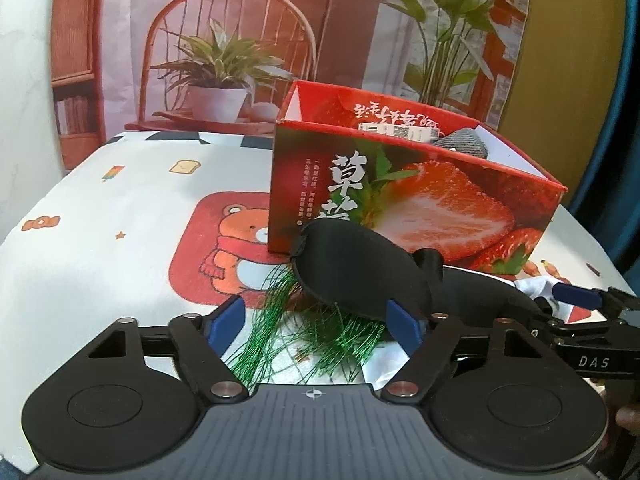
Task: Organize soft objects
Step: 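Close both grippers on the black eye mask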
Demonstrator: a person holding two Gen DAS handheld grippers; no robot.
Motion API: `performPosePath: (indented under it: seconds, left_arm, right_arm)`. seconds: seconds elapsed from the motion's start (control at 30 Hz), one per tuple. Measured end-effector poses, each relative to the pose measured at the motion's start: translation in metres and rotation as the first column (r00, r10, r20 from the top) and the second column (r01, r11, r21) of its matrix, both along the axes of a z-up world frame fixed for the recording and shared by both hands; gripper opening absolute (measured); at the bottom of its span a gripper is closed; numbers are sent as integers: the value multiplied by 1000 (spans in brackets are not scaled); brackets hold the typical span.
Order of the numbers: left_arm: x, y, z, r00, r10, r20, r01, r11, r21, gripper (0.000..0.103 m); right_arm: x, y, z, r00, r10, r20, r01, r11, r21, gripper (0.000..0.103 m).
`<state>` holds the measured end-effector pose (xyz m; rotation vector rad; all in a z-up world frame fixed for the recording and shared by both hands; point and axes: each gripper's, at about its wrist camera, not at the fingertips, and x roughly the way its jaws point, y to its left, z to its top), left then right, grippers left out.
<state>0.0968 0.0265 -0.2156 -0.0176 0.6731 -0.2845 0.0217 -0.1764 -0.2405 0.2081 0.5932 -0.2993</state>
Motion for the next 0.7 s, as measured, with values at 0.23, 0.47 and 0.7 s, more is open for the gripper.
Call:
performPosePath:
  seconds: [0.23,0.47,0.7]
  left_arm:
    - [27,-8,13,997,-77,-3,77,997,-20,69]
    - [58,-13,4,994,-96,-62,93,995,-46,69]
    - [69,-14,-5,988,-117,-99,111,992,-68,55]
  right_arm:
    - [0,-2,-3,1000,0,5,0,1000,21,103]
    - [0,-3,-5,1000,2,8,-2,1000,29,103]
    - [1,-3,-5,1000,3,9,-3,999,36,103]
